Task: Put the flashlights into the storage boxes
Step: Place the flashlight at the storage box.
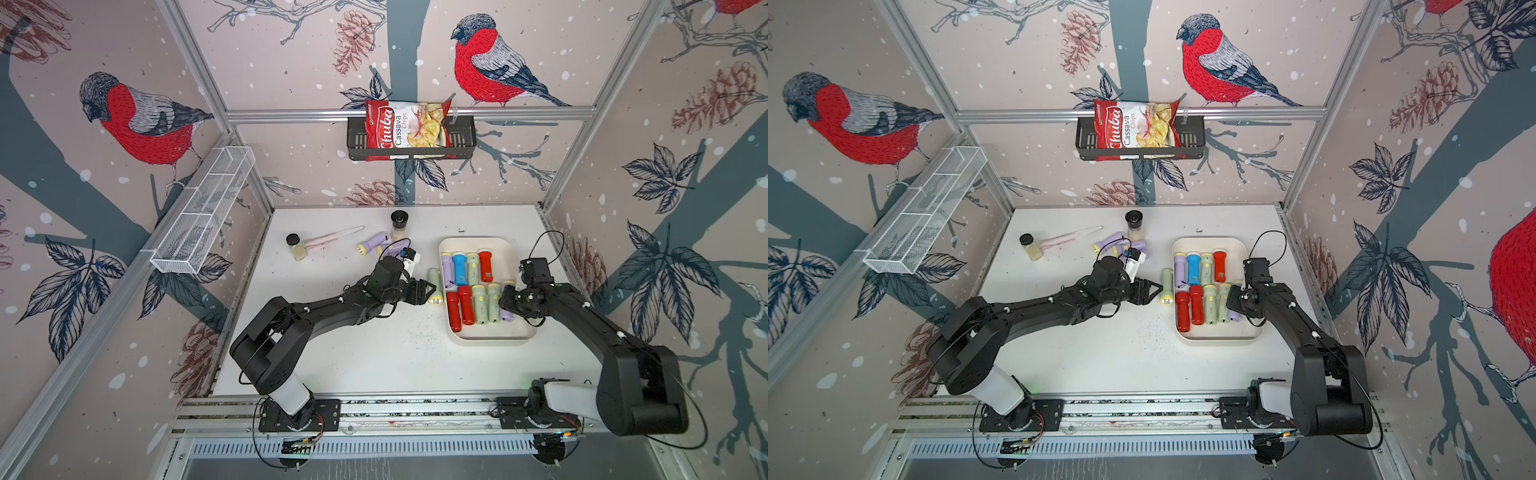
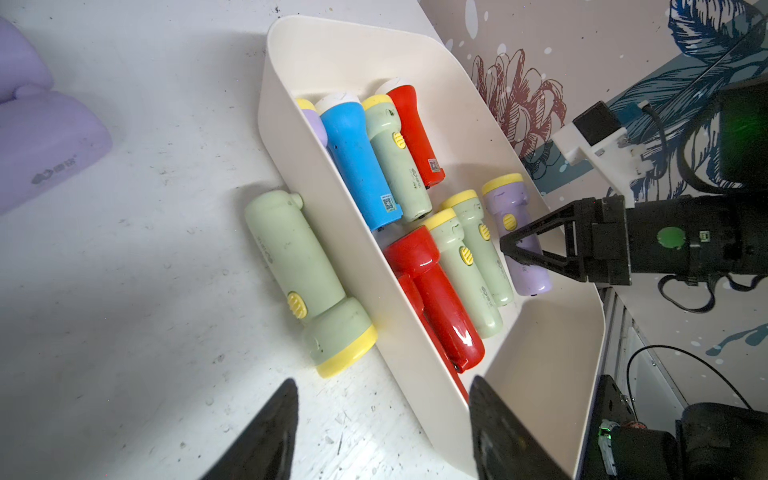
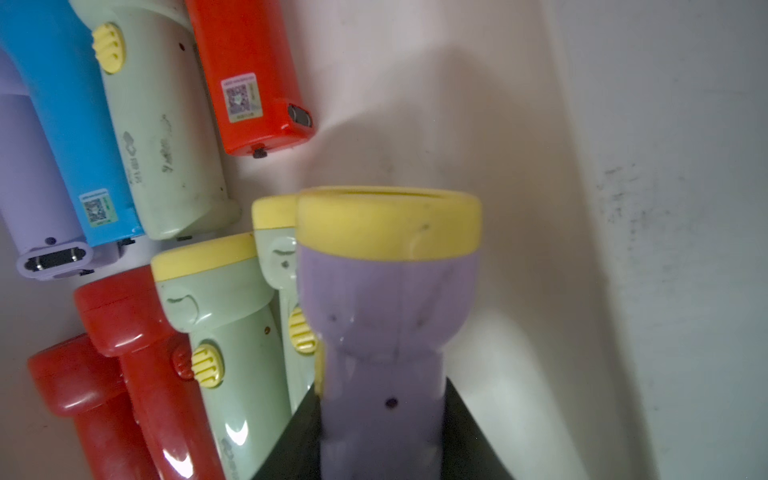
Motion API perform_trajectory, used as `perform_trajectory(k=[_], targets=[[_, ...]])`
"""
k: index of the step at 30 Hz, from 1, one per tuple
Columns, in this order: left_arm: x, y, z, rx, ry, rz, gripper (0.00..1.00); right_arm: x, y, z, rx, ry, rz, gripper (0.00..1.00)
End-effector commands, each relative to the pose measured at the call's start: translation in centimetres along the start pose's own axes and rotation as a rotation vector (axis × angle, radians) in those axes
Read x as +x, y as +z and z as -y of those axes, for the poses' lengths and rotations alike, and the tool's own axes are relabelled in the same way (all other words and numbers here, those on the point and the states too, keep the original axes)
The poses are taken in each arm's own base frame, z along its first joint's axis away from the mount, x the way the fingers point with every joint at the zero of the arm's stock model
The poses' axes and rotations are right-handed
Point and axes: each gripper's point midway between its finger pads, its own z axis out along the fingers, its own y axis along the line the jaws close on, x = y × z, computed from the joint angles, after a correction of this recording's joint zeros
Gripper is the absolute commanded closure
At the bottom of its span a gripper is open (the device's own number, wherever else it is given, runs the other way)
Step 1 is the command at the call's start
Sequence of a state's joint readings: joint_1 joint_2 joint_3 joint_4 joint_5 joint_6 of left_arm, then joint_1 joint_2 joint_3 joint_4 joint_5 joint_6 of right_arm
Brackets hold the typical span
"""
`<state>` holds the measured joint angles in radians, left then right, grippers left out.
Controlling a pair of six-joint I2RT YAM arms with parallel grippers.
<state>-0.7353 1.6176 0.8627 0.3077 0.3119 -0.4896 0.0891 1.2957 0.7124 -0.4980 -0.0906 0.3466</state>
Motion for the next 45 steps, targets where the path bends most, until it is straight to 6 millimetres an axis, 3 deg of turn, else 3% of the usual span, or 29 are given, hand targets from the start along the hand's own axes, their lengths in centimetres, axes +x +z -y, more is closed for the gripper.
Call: perform_trajectory(k=[1,13,31,40,45], targets=[[-0.4,0.1,0.2,0.013,0.015,0.019,0.36,0.1,0.1,0.5,0.028,0.011,-0.009,0.76],[-0.4,0.1,0.3,0.015,0.016,0.018,0.36,0.4,0.7,1.3,0.073,0.030,-0.030,0.74],[-0.1,0.0,-0.1,-0.001,0.016,0.012,0.36,-2.4,1.0,2.8,0.164,0.043,0.005,0.70],[-0.2,0.0,-0.2,0.000,0.015,0.011,0.35,-1.9,1.3,2.3,0.160,0.035,-0.014,0.63],[-0.5,0.0,-0.2,0.000,0.016,0.018,0.36,-2.4,0.2,1.7,0.161,0.027,0.010,0.53]])
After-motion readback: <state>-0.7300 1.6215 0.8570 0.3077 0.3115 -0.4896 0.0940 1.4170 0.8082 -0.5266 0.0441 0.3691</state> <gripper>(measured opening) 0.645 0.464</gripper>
